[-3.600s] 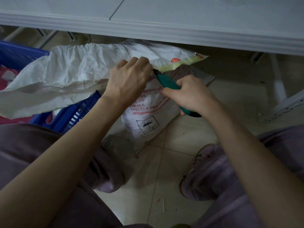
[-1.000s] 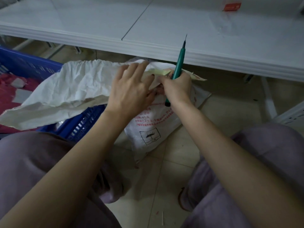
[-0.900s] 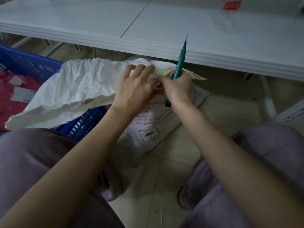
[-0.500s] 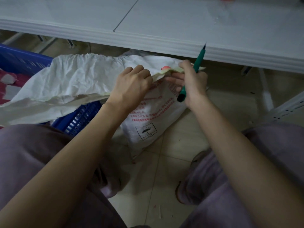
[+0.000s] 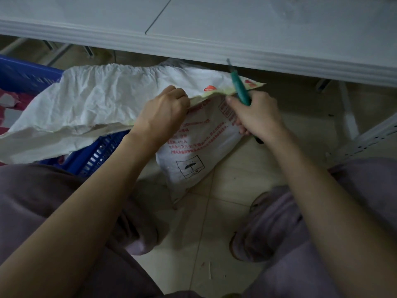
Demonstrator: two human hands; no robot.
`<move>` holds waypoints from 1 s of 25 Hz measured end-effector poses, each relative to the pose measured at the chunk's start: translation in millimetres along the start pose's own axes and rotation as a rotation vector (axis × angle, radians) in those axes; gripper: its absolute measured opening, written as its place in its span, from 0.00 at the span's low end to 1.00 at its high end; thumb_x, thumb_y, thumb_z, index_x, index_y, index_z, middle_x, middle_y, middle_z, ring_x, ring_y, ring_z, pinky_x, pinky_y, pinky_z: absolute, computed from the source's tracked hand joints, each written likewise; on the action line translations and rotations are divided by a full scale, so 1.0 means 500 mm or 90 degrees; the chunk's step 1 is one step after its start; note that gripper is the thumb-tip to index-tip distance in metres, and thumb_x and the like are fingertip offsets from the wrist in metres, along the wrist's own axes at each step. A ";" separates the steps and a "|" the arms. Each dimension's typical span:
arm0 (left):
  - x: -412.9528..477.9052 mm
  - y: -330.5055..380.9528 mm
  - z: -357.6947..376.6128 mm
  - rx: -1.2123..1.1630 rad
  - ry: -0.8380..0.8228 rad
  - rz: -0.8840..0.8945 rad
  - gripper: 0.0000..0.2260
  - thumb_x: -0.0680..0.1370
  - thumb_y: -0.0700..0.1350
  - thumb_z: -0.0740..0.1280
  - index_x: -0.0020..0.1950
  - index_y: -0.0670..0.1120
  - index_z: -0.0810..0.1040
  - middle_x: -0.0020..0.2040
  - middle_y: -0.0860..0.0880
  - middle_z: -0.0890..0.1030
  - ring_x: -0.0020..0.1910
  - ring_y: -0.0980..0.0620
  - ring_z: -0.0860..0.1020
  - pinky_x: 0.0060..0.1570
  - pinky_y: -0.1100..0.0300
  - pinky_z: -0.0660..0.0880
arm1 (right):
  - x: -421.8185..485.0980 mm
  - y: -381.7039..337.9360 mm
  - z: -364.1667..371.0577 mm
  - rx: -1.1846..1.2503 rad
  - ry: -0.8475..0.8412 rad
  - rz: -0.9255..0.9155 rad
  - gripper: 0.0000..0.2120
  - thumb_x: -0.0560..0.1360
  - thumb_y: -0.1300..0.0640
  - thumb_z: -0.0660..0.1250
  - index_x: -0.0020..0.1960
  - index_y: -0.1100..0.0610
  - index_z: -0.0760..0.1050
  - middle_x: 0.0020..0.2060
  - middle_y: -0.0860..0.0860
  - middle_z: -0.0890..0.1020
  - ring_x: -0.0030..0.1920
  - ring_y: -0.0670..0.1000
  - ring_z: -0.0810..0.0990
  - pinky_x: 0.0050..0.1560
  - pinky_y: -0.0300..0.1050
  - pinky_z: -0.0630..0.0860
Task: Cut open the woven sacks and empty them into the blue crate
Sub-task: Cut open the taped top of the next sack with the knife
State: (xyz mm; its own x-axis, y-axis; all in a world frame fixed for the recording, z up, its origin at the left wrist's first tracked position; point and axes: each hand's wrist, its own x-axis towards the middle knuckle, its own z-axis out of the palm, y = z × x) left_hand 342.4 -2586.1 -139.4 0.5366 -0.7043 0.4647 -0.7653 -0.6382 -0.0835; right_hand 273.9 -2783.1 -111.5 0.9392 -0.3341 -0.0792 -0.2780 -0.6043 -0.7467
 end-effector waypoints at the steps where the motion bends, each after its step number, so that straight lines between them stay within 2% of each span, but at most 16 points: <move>1: 0.002 -0.004 0.004 -0.020 -0.002 0.003 0.01 0.71 0.32 0.67 0.39 0.35 0.78 0.40 0.39 0.79 0.39 0.39 0.76 0.26 0.48 0.75 | -0.017 -0.003 -0.012 -0.066 -0.049 -0.040 0.17 0.78 0.44 0.62 0.54 0.58 0.74 0.32 0.52 0.79 0.20 0.40 0.75 0.21 0.31 0.70; 4: 0.011 -0.008 0.013 -0.029 -0.008 0.013 0.02 0.70 0.31 0.65 0.39 0.34 0.78 0.39 0.37 0.78 0.38 0.38 0.76 0.26 0.46 0.75 | -0.060 -0.011 -0.042 -0.220 -0.168 -0.085 0.22 0.77 0.39 0.59 0.46 0.59 0.73 0.27 0.54 0.78 0.19 0.44 0.76 0.18 0.35 0.70; 6: 0.015 -0.005 0.016 -0.021 -0.009 0.024 0.02 0.70 0.30 0.66 0.38 0.34 0.77 0.38 0.37 0.78 0.38 0.38 0.76 0.26 0.47 0.75 | -0.070 -0.013 -0.044 -0.282 -0.198 -0.086 0.25 0.77 0.37 0.57 0.45 0.61 0.74 0.26 0.55 0.78 0.19 0.48 0.77 0.18 0.36 0.68; 16: 0.007 0.011 0.016 0.019 -0.048 0.052 0.02 0.71 0.31 0.69 0.39 0.34 0.77 0.40 0.38 0.78 0.39 0.38 0.75 0.25 0.53 0.71 | -0.056 -0.024 -0.030 -0.331 -0.216 -0.103 0.28 0.77 0.37 0.56 0.49 0.63 0.75 0.26 0.55 0.77 0.23 0.50 0.79 0.22 0.40 0.74; 21: 0.004 0.014 0.015 0.010 -0.063 0.046 0.01 0.71 0.30 0.69 0.42 0.34 0.79 0.43 0.38 0.79 0.42 0.38 0.75 0.27 0.49 0.75 | -0.052 -0.024 -0.032 -0.333 -0.208 -0.113 0.28 0.77 0.37 0.56 0.49 0.63 0.76 0.26 0.56 0.78 0.23 0.51 0.79 0.23 0.40 0.74; 25: 0.005 0.014 0.019 0.006 -0.061 0.054 0.02 0.70 0.29 0.69 0.40 0.34 0.78 0.42 0.38 0.79 0.41 0.38 0.75 0.27 0.47 0.76 | -0.047 -0.034 -0.016 -0.339 -0.200 -0.105 0.26 0.78 0.38 0.56 0.43 0.61 0.73 0.25 0.55 0.76 0.22 0.51 0.78 0.24 0.42 0.75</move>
State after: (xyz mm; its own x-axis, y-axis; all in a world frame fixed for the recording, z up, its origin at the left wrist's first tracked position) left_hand 341.8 -2595.1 -147.3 0.5018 -0.7819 0.3698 -0.8063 -0.5776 -0.1272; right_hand 255.1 -2770.9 -91.7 0.9701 -0.0269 -0.2412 -0.1109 -0.9331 -0.3422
